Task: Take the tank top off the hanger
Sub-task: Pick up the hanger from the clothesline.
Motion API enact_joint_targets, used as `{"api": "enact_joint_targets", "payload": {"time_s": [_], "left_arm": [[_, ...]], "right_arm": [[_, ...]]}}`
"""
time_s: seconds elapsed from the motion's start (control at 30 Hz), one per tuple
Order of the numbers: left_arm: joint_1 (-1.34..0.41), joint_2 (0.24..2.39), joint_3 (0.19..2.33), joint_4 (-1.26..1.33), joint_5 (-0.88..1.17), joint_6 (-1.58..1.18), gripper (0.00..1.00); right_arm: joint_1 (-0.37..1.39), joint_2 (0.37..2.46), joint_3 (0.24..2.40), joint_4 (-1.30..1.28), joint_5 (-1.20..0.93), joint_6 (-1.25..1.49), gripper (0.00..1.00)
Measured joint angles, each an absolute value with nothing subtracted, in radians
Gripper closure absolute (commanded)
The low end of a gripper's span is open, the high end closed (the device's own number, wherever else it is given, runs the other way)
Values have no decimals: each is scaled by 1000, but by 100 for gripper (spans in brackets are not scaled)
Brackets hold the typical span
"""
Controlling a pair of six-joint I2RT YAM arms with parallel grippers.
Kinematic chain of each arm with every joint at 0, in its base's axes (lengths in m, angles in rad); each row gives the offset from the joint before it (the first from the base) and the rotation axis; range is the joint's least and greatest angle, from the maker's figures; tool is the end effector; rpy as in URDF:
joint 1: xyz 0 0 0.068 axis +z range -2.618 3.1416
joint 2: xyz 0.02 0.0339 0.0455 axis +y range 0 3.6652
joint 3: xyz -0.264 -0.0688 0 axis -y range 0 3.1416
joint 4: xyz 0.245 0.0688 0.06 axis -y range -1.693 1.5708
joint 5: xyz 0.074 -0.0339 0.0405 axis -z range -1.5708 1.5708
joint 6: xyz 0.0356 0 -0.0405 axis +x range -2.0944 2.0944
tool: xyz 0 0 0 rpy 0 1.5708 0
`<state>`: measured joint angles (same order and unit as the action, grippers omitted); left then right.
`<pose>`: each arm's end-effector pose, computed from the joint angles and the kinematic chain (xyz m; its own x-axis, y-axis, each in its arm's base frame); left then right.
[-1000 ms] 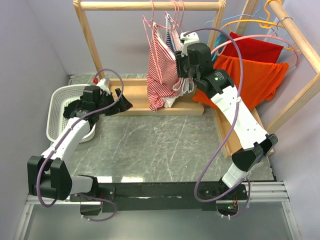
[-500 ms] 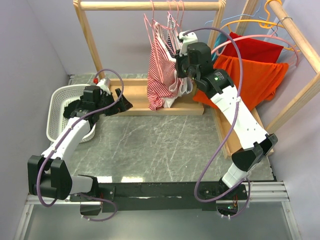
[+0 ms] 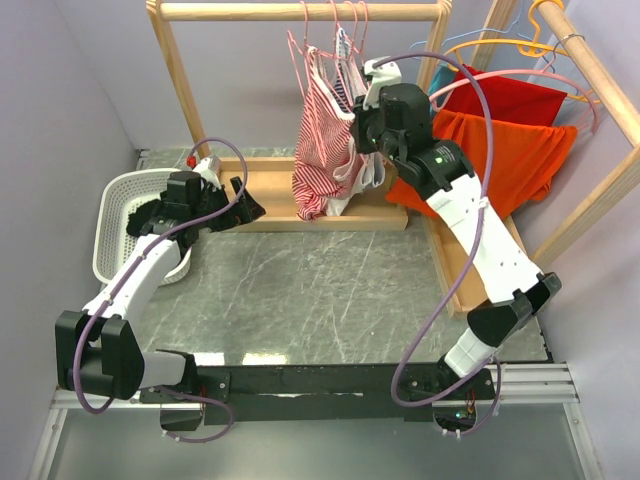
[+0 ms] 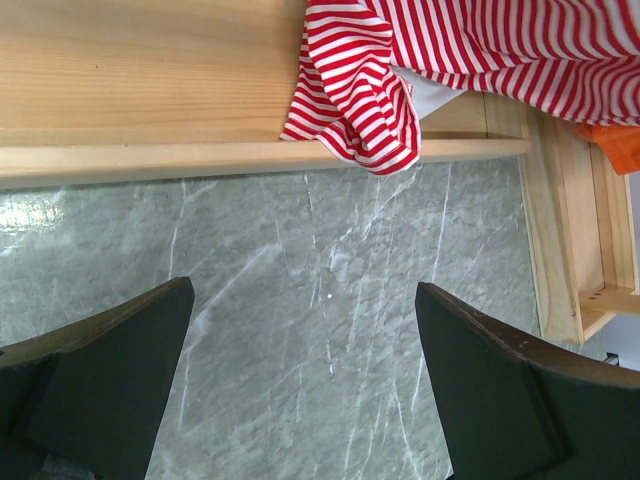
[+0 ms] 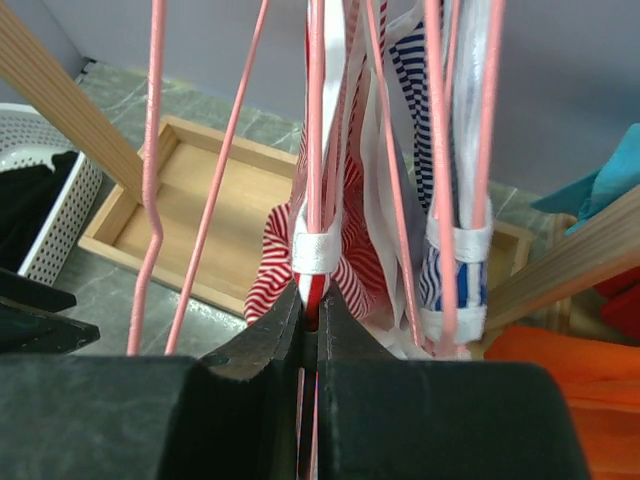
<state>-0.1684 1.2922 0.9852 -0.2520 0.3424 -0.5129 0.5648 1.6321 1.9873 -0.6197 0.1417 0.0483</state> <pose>0.2841 -0.0604 0.2934 -0.6707 -0.3548 -0.6513 0.1255 0.8112 -0.5712 0.2987 0.1833 0.4899 -0.2406 -0.0959 -0.9659 -0.4036 0.9149 0.0097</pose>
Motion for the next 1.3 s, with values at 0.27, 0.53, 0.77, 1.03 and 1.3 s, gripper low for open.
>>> {"api": "enact_joint_targets", "payload": {"time_s": [0.27, 0.53, 0.77, 1.03, 1.3], "left_arm": [[-168, 1292, 985, -252, 330, -514, 1], [-168, 1292, 982, -253, 315, -517, 1], [-168, 1291, 982, -259, 315, -517, 1], [-168, 1291, 982, -260, 316, -518, 1], [-168, 1291, 982, -260, 317, -519, 1]], "right_arm": [[600, 1525, 1944, -582, 201, 49, 100], [623, 1480, 1922, -541, 213, 55, 100], [652, 1464, 1885, -533, 248, 57, 100], [687, 1223, 1635, -569, 253, 110, 100], [728, 1005, 1538, -620, 219, 174, 100]]}}
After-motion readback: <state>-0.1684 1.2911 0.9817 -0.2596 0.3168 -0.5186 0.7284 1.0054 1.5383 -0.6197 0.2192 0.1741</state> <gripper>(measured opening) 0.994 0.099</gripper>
